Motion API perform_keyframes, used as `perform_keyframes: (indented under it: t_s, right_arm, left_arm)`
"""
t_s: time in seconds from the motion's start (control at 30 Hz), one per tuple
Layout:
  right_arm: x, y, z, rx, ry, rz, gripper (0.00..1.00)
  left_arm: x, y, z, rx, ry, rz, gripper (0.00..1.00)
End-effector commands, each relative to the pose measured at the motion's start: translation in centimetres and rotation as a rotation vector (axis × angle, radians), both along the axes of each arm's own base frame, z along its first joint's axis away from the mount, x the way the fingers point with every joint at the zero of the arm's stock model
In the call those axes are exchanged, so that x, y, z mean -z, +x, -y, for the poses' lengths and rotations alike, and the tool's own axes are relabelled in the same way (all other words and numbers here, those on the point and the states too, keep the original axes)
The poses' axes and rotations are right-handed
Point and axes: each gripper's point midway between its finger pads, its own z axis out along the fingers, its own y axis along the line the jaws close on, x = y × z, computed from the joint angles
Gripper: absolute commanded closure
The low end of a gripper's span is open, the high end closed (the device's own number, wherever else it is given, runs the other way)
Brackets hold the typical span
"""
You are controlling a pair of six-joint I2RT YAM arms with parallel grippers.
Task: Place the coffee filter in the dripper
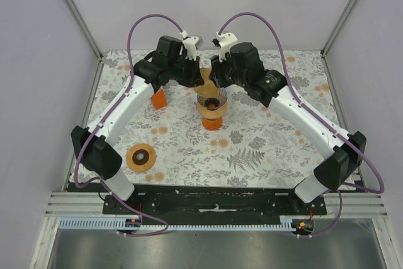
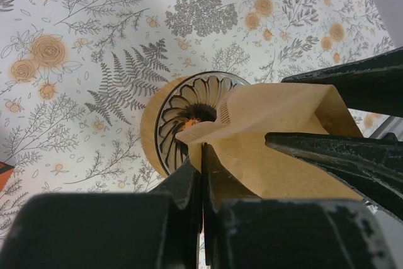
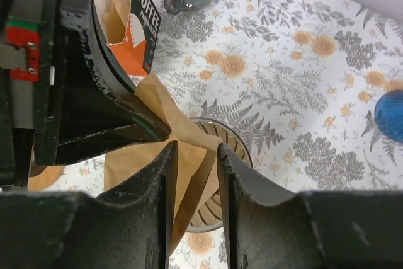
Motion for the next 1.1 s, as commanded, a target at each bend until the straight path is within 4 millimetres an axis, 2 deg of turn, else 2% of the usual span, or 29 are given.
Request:
perform_keyframes:
  t_s: [0.0, 0.17, 0.37, 0.5, 0.53, 0.67, 0.73, 0.9, 1.0, 1.07]
  right_arm:
    - [-3.9, 0.4, -0.3, -0.023, 0.026, 0.182, 0.62]
    - [-3.7, 1.3, 1.9, 0.103, -0.022, 0.194, 0.63]
    - [-5.4, 0.0, 2.9, 0.099, 0.02, 0.245, 0.62]
    - [-4.1, -0.1, 4.1, 0.127, -0.032, 0.242, 0.61]
    - [-4.0, -0.5, 3.7, 0.097, -0.023, 0.235, 0.6]
    - [-4.0, -3.7, 0.4, -0.166, 0.022, 0.291, 0.45]
    - [-3.4, -4.3, -0.5, -0.192, 0.019, 0.312, 0.41]
    - [-1.8, -4.1, -2.6, -0.133, -0.023, 0.321, 0.4]
    - [-2.0, -3.9, -3.2, -0.041, -0.064, 0.377, 0.35]
    - [-2.3, -3.5, -2.9, 0.048, -0.077, 0.403, 0.35]
  left_arm:
    - [-1.4, -0.9, -0.4, 0.04, 0.013, 0.049, 0.98]
    - [-1.2, -0.7, -0.8, 0.03, 0.035, 0.059, 0.98]
    - [-0.6, 0.1, -1.2, 0.015, 0.075, 0.076, 0.98]
    - [-0.7, 0.0, -1.1, 0.021, 0.072, 0.079, 0.98]
    - [-0.8, 0.2, -1.3, 0.014, 0.078, 0.084, 0.98]
    - [-0.7, 0.4, -1.5, 0.0, 0.089, 0.088, 0.98]
    - [-0.8, 0.3, -1.4, -0.006, 0.078, 0.081, 0.98]
    - [-1.2, -0.1, -0.9, -0.021, 0.028, 0.045, 0.98]
    - [-1.3, -0.3, -0.8, -0.031, 0.015, 0.033, 0.98]
    - [-1.3, -0.3, -0.9, -0.035, 0.011, 0.026, 0.98]
